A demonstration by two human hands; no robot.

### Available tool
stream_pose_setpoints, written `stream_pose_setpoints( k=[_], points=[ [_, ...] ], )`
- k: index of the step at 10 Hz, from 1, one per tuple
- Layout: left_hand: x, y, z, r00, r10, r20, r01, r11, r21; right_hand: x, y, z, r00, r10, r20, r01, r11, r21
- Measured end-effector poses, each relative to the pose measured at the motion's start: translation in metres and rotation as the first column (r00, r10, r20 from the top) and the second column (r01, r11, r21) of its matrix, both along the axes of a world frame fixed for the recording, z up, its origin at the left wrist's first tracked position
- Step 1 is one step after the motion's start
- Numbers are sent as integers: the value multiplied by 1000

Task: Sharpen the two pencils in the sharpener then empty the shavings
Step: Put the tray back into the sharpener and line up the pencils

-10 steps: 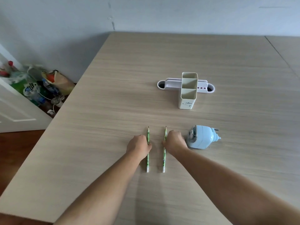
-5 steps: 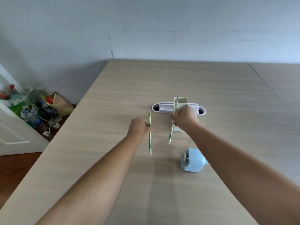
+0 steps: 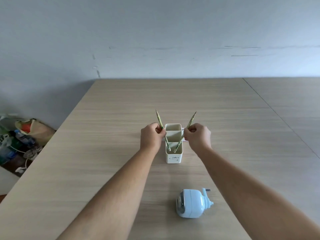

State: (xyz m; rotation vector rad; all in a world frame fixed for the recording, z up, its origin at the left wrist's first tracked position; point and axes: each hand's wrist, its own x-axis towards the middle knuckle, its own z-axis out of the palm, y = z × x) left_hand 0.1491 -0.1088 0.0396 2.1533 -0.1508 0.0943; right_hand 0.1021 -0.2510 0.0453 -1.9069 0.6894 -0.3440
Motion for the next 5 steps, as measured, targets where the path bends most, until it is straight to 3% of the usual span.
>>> stream_pose_setpoints(
  k=[2, 5],
  points=[
    [-7, -6, -38, 990, -44, -131, 50, 998, 45, -5, 6, -35, 996, 44, -83, -37, 995, 89],
    [-14, 2, -24, 985, 37, -171, -27, 998, 61, -16, 3, -33, 991, 20, -131, 4, 984, 181]
  ],
)
